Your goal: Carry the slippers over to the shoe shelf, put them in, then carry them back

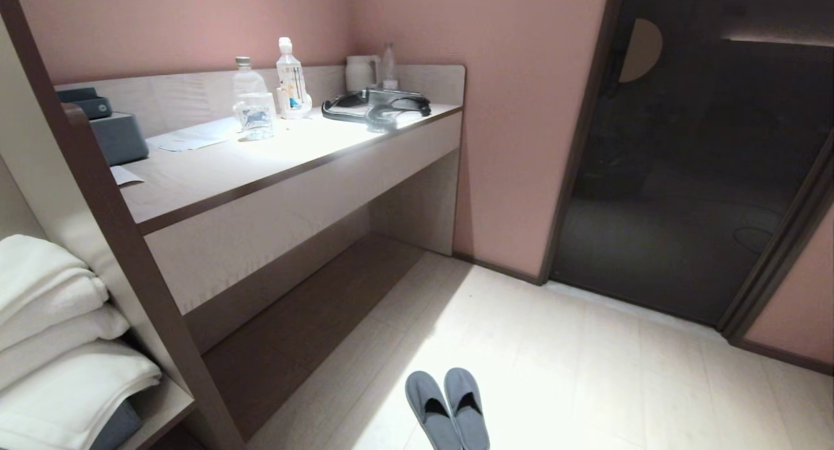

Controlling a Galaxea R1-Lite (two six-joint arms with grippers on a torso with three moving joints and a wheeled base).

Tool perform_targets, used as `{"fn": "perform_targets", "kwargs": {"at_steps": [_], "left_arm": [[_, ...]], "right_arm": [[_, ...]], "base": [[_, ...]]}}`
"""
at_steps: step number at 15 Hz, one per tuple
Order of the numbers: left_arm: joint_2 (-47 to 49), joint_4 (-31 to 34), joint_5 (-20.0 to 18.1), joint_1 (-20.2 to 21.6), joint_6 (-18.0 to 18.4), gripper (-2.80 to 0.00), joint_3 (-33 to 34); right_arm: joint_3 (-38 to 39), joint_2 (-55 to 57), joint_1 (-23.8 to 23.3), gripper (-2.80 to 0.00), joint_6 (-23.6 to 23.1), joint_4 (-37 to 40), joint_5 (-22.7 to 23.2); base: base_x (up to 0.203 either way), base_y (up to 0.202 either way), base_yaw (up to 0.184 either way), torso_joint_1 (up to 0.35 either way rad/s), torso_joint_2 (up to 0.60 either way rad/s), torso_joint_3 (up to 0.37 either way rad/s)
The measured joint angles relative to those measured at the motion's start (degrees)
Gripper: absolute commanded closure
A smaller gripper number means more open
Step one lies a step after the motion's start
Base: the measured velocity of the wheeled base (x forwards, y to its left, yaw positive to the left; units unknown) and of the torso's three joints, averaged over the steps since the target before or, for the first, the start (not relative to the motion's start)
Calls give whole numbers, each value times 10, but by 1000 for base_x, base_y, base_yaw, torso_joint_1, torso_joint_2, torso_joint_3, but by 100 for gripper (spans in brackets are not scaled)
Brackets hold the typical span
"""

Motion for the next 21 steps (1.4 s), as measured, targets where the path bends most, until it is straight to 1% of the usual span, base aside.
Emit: {"fn": "perform_targets", "kwargs": {"at_steps": [11, 19, 21], "left_arm": [[0, 0, 0, 0, 0, 0, 0], [0, 0, 0, 0, 0, 0, 0], [0, 0, 0, 0, 0, 0, 0]], "right_arm": [[0, 0, 1, 0, 1, 0, 0], [0, 0, 1, 0, 2, 0, 0], [0, 0, 1, 0, 2, 0, 0]], "base": [[1, -8, 166, 2, 3, 3], [0, 0, 9, 1, 1, 1], [-134, 0, 3, 7, 4, 1]]}}
